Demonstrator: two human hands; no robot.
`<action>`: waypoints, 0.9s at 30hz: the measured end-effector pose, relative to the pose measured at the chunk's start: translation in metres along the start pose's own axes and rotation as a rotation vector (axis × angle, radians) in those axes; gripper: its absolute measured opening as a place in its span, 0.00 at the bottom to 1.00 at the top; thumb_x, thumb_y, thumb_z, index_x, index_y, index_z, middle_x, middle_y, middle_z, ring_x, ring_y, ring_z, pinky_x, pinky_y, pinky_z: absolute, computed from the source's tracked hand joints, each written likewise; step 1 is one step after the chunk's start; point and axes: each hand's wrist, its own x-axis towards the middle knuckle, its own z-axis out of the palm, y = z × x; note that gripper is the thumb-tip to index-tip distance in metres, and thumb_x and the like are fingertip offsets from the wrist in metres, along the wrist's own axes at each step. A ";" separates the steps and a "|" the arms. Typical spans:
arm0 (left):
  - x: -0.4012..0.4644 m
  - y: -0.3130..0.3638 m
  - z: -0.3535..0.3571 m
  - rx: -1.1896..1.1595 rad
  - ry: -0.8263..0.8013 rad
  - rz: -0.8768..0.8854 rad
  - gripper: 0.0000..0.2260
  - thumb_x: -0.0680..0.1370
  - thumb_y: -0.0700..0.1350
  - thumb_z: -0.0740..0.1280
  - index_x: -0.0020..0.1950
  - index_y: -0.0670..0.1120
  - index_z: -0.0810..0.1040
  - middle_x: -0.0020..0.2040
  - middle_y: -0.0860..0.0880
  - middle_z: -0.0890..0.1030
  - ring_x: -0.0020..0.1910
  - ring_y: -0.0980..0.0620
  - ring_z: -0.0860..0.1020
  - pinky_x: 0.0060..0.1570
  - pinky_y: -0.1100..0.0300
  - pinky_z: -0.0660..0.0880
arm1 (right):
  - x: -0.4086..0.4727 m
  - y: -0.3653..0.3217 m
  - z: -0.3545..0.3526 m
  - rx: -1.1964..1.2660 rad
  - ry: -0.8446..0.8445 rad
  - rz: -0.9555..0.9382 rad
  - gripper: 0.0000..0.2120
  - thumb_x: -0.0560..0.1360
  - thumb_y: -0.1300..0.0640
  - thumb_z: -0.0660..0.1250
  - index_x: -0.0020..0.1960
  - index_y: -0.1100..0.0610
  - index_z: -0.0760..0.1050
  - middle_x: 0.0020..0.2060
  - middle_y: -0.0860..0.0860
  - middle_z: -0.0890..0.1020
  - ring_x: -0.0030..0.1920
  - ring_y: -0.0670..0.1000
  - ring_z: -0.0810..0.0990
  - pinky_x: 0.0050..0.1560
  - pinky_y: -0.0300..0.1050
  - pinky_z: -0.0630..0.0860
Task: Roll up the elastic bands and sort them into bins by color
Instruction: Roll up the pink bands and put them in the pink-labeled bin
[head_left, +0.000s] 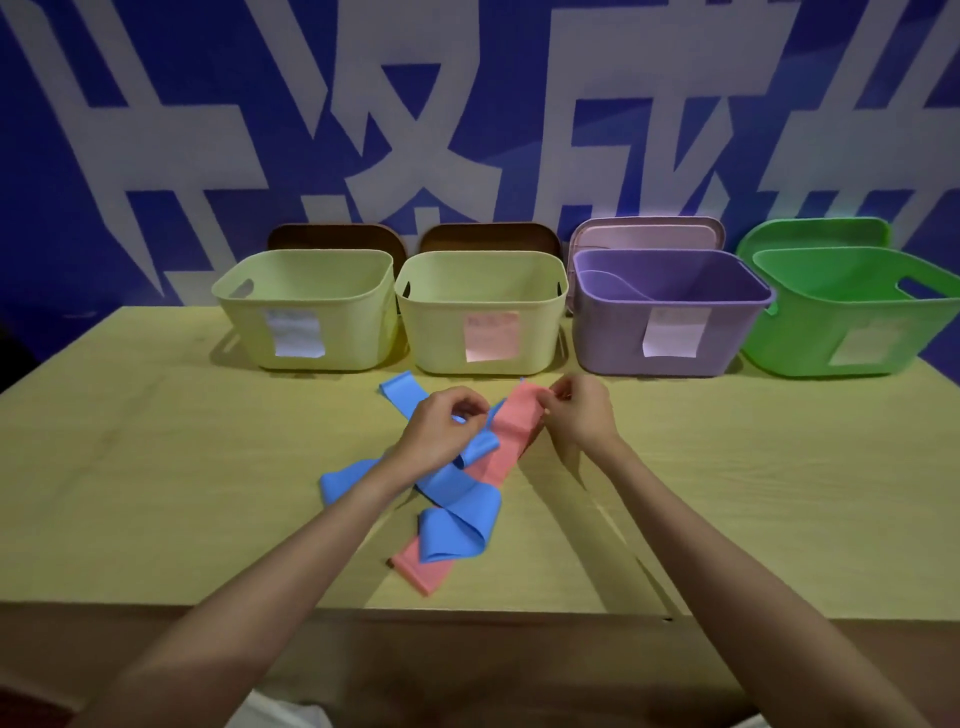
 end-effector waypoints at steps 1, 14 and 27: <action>-0.002 0.000 -0.003 -0.022 -0.018 -0.010 0.06 0.75 0.36 0.68 0.51 0.42 0.80 0.47 0.51 0.81 0.48 0.54 0.79 0.48 0.70 0.72 | 0.001 -0.007 -0.004 0.030 0.007 -0.036 0.08 0.73 0.58 0.71 0.39 0.62 0.78 0.38 0.58 0.83 0.40 0.57 0.80 0.39 0.46 0.70; -0.002 0.019 -0.027 -0.208 0.152 0.090 0.19 0.74 0.39 0.72 0.63 0.46 0.73 0.59 0.53 0.78 0.58 0.56 0.76 0.59 0.59 0.73 | -0.002 -0.100 -0.041 0.447 -0.099 -0.311 0.03 0.73 0.68 0.70 0.46 0.67 0.78 0.35 0.56 0.80 0.30 0.44 0.79 0.33 0.38 0.78; 0.010 0.038 -0.036 -0.401 0.025 0.053 0.24 0.72 0.37 0.74 0.65 0.48 0.71 0.55 0.52 0.81 0.55 0.58 0.79 0.54 0.66 0.75 | 0.003 -0.129 -0.066 0.835 -0.011 -0.242 0.02 0.77 0.68 0.66 0.49 0.64 0.75 0.36 0.55 0.80 0.33 0.44 0.82 0.39 0.37 0.79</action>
